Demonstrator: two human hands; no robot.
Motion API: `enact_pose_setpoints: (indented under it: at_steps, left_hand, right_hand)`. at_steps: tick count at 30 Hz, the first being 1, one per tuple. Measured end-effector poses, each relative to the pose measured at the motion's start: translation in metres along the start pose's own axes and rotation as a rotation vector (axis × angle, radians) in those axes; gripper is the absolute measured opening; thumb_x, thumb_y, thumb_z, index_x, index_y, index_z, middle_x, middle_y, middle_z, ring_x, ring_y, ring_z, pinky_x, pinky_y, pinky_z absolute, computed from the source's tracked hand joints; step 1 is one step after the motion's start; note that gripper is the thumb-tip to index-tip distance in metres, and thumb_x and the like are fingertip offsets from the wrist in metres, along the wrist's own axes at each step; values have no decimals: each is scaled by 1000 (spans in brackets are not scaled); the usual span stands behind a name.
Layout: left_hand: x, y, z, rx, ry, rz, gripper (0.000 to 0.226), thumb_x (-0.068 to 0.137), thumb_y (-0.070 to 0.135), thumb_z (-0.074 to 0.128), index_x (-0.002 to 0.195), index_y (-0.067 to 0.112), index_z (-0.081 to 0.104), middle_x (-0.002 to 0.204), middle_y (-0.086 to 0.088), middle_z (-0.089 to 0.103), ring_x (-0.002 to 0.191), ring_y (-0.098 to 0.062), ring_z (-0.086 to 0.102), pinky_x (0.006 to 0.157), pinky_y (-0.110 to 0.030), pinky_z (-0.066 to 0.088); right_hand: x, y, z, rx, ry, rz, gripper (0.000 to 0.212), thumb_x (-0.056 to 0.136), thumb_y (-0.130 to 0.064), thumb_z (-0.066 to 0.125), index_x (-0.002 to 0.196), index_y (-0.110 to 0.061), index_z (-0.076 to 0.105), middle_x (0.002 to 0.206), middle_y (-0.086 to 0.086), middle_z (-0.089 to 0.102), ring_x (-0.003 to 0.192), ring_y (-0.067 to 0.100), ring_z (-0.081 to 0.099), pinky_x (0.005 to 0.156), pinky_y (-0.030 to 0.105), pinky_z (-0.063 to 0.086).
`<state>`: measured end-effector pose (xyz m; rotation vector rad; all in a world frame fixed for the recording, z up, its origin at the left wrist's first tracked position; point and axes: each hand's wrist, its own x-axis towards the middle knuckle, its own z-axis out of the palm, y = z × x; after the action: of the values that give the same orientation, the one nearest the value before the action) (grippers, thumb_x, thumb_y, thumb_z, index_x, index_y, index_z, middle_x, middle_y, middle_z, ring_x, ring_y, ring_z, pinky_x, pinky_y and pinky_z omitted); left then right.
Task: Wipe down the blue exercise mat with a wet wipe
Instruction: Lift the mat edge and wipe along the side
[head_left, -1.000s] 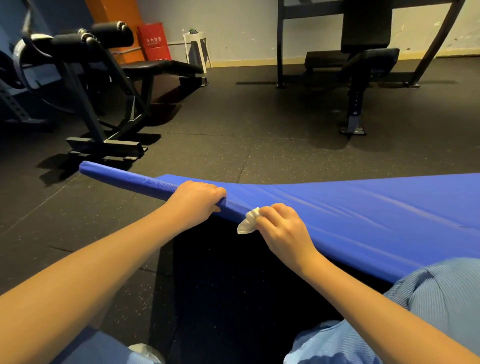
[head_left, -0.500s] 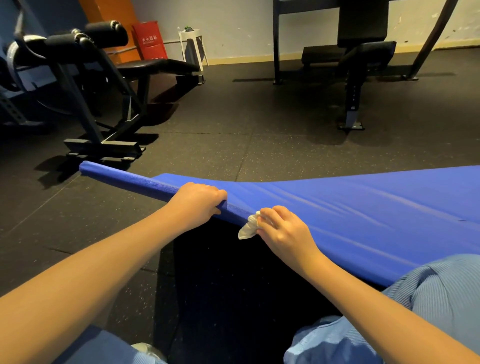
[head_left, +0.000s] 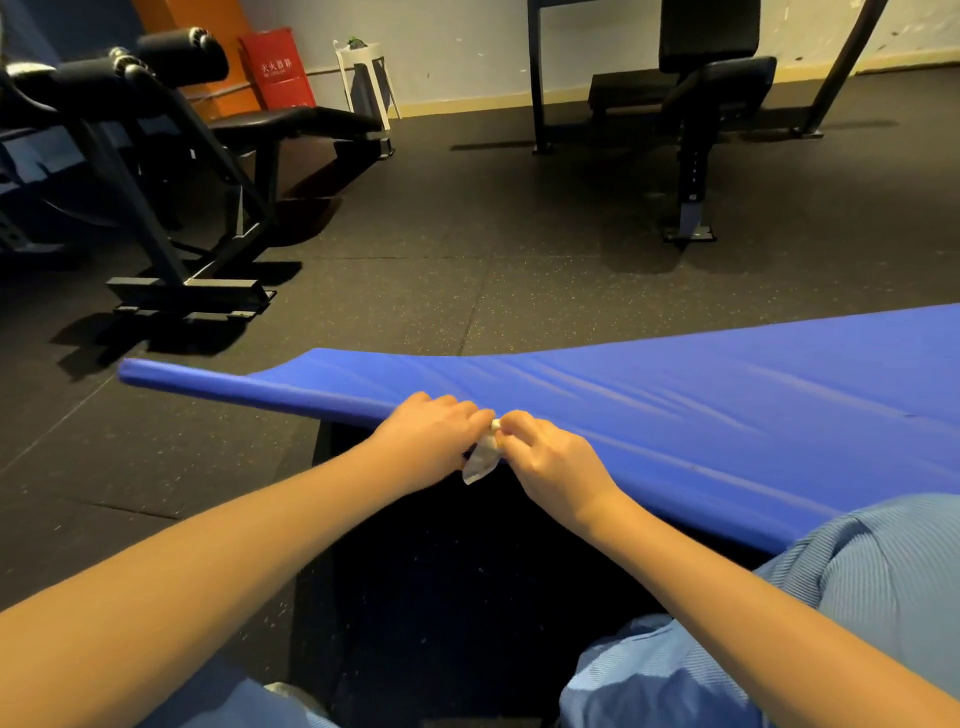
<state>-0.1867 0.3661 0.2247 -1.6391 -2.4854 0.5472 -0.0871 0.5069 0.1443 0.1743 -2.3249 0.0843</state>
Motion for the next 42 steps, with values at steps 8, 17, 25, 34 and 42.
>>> enact_pose_setpoints:
  at_steps: [8,17,25,34,42]
  left_hand:
    - [15,-12,-9,63,-65,27,21,96,34,46,111,20,51,111,1,62,107,-22,56,70,-30,32]
    - [16,-14,-5,44,-13,-39,26,96,36,48,116,19,49,116,1,60,110,-22,55,75,-32,36]
    - [31,5,-1,65,8,79,20,98,33,45,110,18,51,111,-1,58,104,-23,55,67,-31,31]
    - [25,-38,-5,26,-8,-42,20,98,35,44,112,24,53,110,5,61,107,-18,53,69,-28,35]
    - [2,-60,23,42,31,-129,20,93,28,49,112,25,55,108,5,61,103,-19,57,71,-30,39]
  right_hand:
    - [-25,16,-8,66,-44,44,13,83,-7,53,85,-6,66,99,6,64,68,23,58,36,27,37]
    - [-43,40,-9,52,-21,90,11,85,-1,56,91,-10,53,82,8,62,59,28,58,41,28,39]
    - [-30,37,-6,23,-14,3,11,78,-1,61,87,-7,58,81,8,63,55,26,57,38,27,36]
    - [-37,55,-9,67,-63,81,10,95,-8,39,98,-13,48,88,8,64,66,28,60,37,31,45]
    - [-40,52,7,-6,-66,17,25,79,5,57,100,-6,54,74,7,61,49,27,53,42,25,35]
